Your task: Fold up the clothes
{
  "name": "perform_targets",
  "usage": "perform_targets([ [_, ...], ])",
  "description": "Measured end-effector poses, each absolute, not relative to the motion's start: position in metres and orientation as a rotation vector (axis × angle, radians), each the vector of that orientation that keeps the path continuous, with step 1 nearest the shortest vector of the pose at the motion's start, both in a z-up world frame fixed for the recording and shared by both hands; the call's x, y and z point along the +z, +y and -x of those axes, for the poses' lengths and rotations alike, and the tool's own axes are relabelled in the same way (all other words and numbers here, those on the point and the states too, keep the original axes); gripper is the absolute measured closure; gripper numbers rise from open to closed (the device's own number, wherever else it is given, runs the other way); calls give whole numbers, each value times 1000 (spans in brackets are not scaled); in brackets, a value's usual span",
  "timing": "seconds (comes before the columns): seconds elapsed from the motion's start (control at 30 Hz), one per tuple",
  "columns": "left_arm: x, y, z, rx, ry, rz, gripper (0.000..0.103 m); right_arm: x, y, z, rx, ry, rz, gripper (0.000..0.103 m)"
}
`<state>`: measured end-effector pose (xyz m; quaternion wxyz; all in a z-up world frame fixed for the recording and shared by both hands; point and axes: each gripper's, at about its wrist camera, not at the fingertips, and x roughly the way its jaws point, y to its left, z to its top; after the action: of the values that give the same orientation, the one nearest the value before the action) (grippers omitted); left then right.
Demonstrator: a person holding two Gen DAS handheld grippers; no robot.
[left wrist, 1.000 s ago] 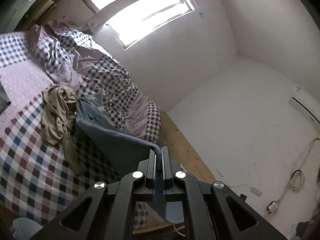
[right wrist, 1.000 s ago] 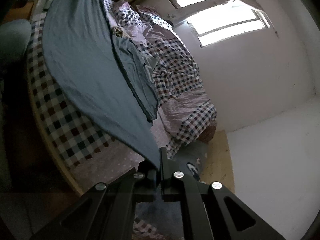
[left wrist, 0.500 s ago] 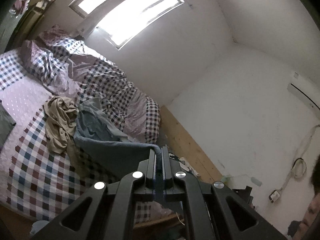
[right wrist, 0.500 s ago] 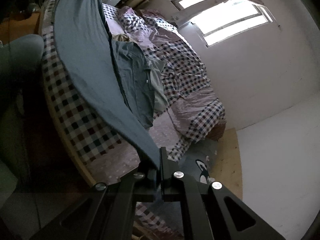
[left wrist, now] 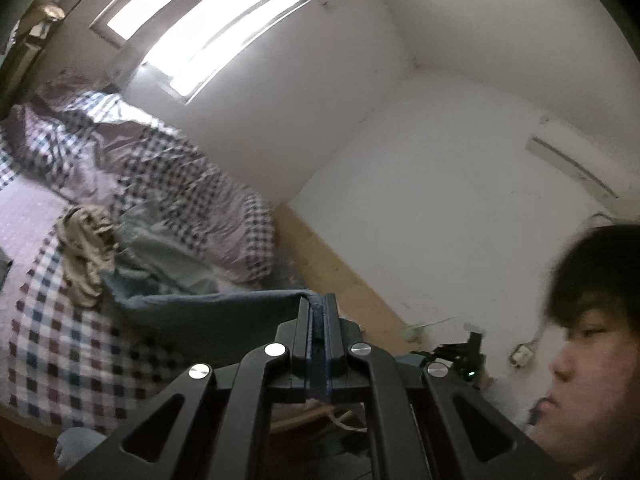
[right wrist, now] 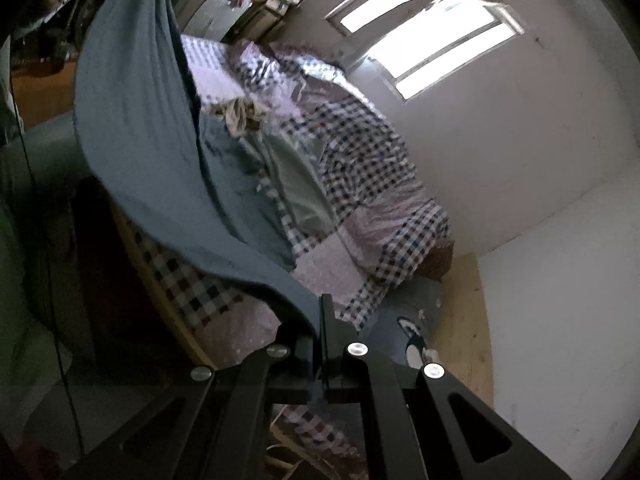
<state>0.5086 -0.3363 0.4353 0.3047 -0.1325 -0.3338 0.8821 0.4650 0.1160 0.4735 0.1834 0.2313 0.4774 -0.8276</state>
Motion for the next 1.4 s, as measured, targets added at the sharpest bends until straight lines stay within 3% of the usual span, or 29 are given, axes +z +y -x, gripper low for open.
perform_targets([
  [0.23,419,-358,-473,2355,-1018,446,101,472,115,-432,-2339,1246,-648,103],
  [0.6,362,-388,-346,2347,-1268,737,101,424,106,-302,-2266,1173,-792,103],
  [1.03,233,-424,-140,2367,-1478,1035,101,314,90,-106,-2246,1091,-989,103],
  [1.4,150,-441,-9,2493,-1517,1233,101,202,70,54,-2197,1030,-1269,103],
])
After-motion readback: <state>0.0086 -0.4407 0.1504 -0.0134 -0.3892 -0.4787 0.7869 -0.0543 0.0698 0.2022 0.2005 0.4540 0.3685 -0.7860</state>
